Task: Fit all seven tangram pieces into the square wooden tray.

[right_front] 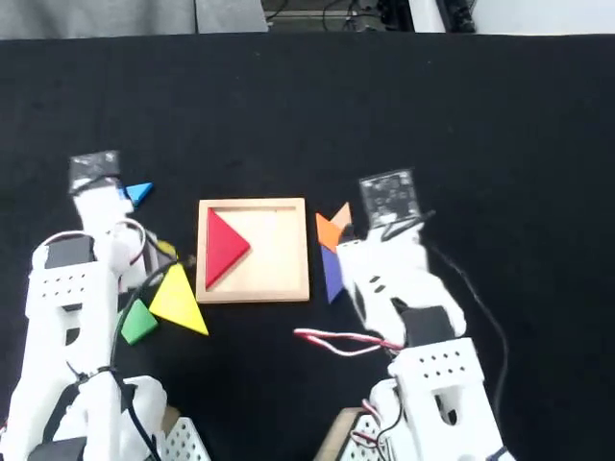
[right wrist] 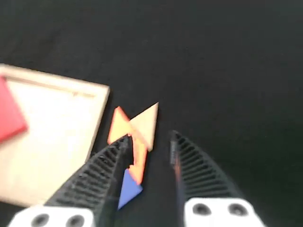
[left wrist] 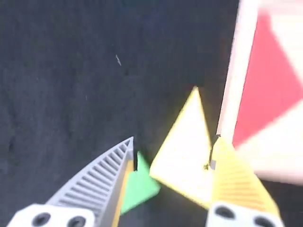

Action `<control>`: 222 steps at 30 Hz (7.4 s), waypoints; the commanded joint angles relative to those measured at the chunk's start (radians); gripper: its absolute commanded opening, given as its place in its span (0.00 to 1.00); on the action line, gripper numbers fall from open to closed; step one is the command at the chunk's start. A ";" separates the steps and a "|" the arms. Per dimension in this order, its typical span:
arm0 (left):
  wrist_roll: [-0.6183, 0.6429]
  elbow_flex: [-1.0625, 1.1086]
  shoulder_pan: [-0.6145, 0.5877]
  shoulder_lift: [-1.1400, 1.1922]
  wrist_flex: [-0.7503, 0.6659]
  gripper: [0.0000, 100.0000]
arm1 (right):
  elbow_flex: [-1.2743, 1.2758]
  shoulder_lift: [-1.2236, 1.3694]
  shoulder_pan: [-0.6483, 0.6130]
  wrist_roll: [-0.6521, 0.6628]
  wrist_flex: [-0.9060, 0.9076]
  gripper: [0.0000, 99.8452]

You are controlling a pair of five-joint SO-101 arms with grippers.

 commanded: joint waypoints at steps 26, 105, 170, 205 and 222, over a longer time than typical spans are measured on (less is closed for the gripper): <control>0.199 0.191 -0.108 -0.025 -0.402 0.26 | -0.591 0.987 -0.129 0.417 0.052 0.16; 0.195 0.188 -0.102 -0.023 -0.404 0.26 | -0.651 1.075 -0.167 0.451 0.175 0.13; 0.193 0.189 -0.102 -0.023 -0.402 0.26 | -0.711 1.145 -0.150 0.680 0.238 0.18; 0.193 0.191 -0.101 -0.023 -0.400 0.26 | -0.743 1.115 -0.038 0.468 0.175 0.01; 0.193 0.191 -0.101 -0.023 -0.396 0.26 | -0.863 1.124 0.141 0.060 0.520 0.10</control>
